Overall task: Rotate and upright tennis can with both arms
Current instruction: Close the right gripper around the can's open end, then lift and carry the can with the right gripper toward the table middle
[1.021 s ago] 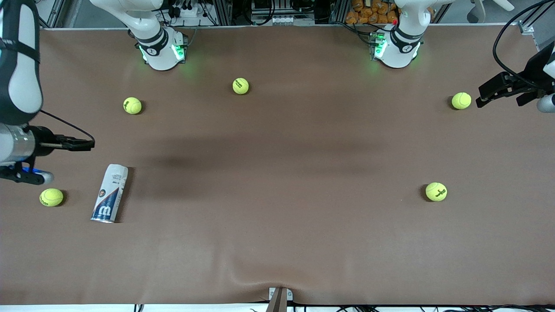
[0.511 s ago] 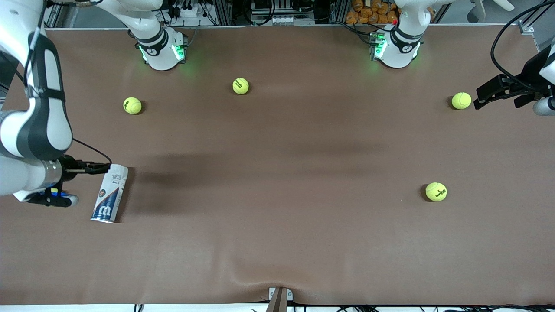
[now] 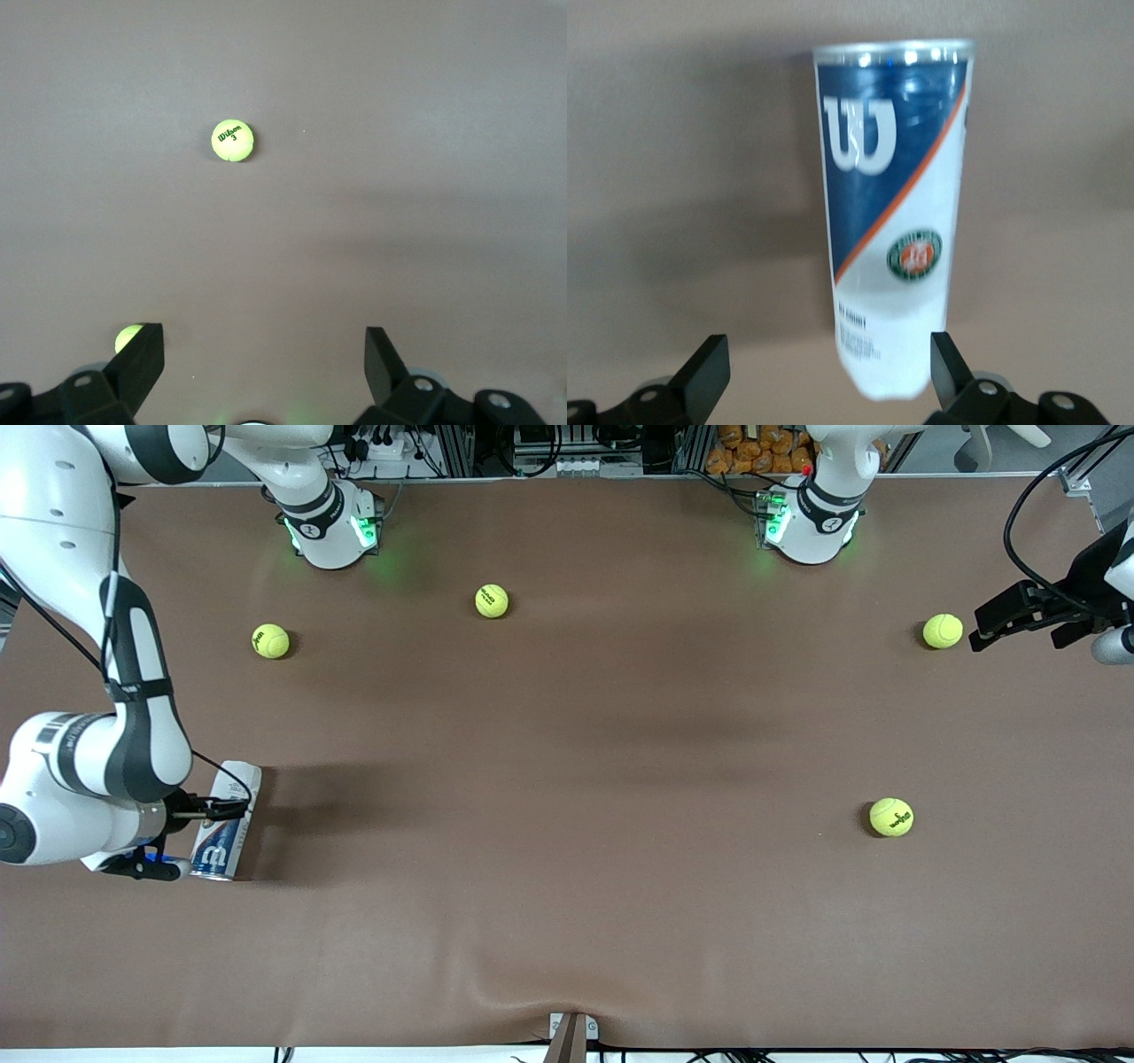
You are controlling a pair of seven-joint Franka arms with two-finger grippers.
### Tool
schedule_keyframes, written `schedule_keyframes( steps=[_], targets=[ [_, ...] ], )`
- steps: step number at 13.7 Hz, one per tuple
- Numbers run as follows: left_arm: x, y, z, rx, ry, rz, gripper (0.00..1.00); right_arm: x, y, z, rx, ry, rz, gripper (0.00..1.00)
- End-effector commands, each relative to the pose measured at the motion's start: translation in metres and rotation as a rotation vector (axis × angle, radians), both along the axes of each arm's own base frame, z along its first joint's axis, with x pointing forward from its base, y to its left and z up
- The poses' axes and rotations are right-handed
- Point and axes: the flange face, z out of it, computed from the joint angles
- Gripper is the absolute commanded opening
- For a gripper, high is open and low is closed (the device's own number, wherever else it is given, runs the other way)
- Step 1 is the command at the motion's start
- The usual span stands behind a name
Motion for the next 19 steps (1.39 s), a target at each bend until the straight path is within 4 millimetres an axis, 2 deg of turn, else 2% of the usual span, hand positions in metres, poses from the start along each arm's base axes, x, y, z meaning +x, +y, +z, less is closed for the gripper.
schedule_keyframes(
  steps=[1, 7, 12, 19],
  targets=[
    [0.003, 0.003, 0.001, -0.003, -0.008, -0.011, 1.00, -0.004, -0.006, -0.018, 0.003, -0.015, 0.012, 1.00],
    [0.002, 0.001, 0.003, -0.002, -0.009, -0.013, 1.00, -0.002, -0.029, -0.045, -0.002, -0.043, 0.016, 1.00],
    [-0.001, 0.004, 0.005, 0.000, -0.005, -0.007, 1.00, -0.001, -0.029, -0.068, -0.003, -0.048, 0.016, 1.00],
    [0.000, 0.005, 0.000, 0.000, 0.004, -0.016, 1.00, -0.006, -0.028, -0.089, 0.001, -0.019, 0.016, 1.00]
  ],
)
